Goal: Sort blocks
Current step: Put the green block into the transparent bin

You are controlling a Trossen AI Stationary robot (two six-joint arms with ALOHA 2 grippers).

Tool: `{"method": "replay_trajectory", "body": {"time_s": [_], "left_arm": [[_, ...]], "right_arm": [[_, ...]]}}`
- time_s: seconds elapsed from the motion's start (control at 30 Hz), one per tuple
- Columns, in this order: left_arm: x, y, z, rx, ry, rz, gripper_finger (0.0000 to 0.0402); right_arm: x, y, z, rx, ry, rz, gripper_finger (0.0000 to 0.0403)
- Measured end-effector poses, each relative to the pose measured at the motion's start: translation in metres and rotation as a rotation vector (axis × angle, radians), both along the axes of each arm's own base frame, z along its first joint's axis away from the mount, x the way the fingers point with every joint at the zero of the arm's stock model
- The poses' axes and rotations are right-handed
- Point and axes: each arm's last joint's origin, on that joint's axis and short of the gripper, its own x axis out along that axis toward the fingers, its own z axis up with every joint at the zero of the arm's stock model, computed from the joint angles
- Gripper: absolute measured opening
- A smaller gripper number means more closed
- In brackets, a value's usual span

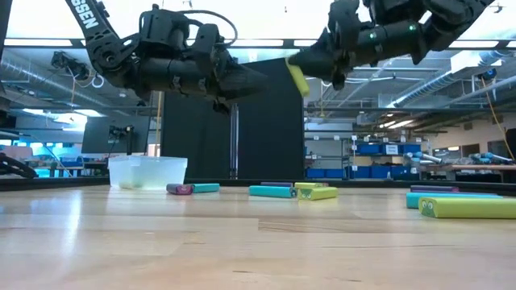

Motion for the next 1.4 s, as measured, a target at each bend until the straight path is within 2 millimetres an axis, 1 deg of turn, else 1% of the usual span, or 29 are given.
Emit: {"method": "replay_trajectory", "body": {"time_s": [0.07, 0.23, 0.33, 0.43, 0.53, 0.77, 0.9, 1.17, 1.27, 1.4], "left_arm": [[0.002, 0.001, 0.003, 0.003, -0.01, 0.013, 0.0138], [0.011, -0.001, 0.018, 0.017, -0.061, -0.044, 0.0195], [0.019, -0.003, 0.027, 0.047, -0.092, -0.076, 0.0215], [0.028, -0.003, 0.033, 0.053, -0.113, -0.127, 0.0226], [0.033, -0.003, 0.037, 0.057, -0.124, -0.13, 0.0229], [0.037, -0.005, 0.044, 0.091, -0.151, -0.156, 0.0229], [0.038, -0.008, 0.045, 0.136, -0.157, -0.166, 0.023], [0.038, -0.009, 0.045, 0.141, -0.16, -0.17, 0.023], [0.038, -0.009, 0.045, 0.14, -0.161, -0.17, 0.0226], [0.038, -0.009, 0.046, 0.143, -0.168, -0.165, 0.0211]], "right_arm": [[0.001, 0.004, 0.003, -0.008, -0.028, 0.017, 0.0113], [0.003, 0.014, 0.007, -0.038, -0.066, 0.056, 0.0113], [0.004, 0.018, 0.01, -0.048, -0.095, 0.07, 0.0113], [0.004, 0.021, 0.012, -0.064, -0.113, 0.083, 0.0113], [0.005, 0.023, 0.013, -0.072, -0.13, 0.09, 0.0113], [0.005, 0.026, 0.015, -0.096, -0.141, 0.097, 0.0113], [0.005, 0.027, 0.014, -0.099, -0.138, 0.1, 0.0113], [0.005, 0.027, 0.017, -0.104, -0.163, 0.099, 0.0113], [0.005, 0.027, 0.017, -0.104, -0.165, 0.099, 0.0113], [0.005, 0.027, 0.018, -0.105, -0.171, 0.099, 0.0113]]}}
